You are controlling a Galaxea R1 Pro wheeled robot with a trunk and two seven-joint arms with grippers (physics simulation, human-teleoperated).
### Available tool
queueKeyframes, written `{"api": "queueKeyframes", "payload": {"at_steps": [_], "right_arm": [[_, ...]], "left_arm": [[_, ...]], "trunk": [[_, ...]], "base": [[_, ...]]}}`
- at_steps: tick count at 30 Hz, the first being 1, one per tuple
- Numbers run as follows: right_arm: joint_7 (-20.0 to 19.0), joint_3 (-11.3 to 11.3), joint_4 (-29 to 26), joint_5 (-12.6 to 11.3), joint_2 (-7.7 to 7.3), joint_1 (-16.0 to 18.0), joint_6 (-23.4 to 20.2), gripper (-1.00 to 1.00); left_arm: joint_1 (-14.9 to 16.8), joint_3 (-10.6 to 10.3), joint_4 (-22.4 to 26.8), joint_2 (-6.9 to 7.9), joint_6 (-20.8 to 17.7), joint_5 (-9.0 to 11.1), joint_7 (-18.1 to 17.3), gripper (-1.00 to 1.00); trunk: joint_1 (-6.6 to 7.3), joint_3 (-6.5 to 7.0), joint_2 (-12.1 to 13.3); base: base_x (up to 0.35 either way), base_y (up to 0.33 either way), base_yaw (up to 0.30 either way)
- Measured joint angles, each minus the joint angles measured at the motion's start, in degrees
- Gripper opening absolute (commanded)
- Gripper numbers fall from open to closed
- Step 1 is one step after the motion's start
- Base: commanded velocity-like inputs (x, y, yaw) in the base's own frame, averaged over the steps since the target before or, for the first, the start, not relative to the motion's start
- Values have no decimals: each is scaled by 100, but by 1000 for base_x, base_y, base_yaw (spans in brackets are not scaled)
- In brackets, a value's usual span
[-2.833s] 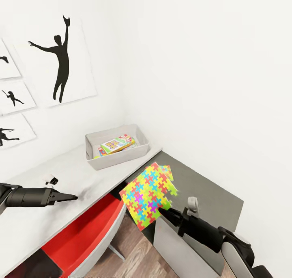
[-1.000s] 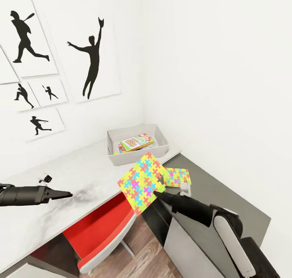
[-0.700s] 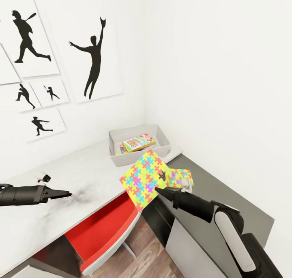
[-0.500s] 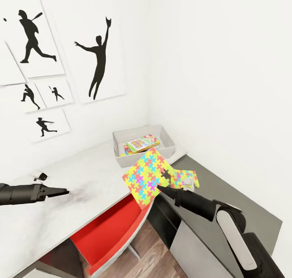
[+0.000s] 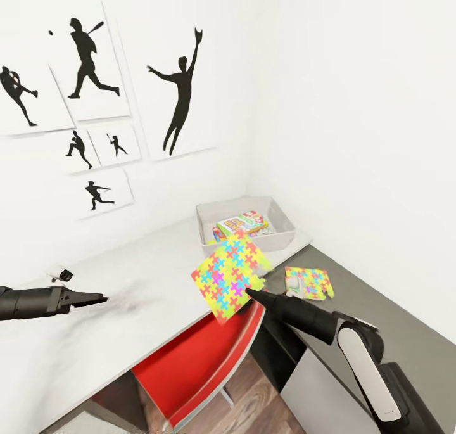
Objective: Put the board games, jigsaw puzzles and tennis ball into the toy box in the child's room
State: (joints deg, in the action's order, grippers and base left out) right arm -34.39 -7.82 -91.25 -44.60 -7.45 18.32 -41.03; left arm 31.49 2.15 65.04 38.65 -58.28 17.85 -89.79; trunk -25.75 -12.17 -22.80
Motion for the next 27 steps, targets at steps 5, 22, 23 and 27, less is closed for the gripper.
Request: {"api": "queueKeyframes", "payload": {"at_steps": [5, 22, 23, 27], "right_arm": [[-5, 0, -1, 2, 1, 0, 0, -100], [-15, 127, -19, -13, -7, 35, 14, -100], [-15, 143, -20, -15, -7, 35, 13, -100], [-23, 170, -21, -16, -8, 35, 25, -100]], "left_arm": [[0, 0, 0, 0, 0, 1, 0, 100], [0, 7, 0, 0, 1, 0, 0, 100], [0, 8, 0, 0, 1, 0, 0, 100], [-1, 8, 0, 0, 1, 1, 0, 100]], "trunk": [[0, 12, 0], [0, 94, 0], [0, 102, 0], [0, 137, 0]], "base": [[1, 3, 270], [128, 37, 234], [12, 3, 121], [4, 1, 108]]}}
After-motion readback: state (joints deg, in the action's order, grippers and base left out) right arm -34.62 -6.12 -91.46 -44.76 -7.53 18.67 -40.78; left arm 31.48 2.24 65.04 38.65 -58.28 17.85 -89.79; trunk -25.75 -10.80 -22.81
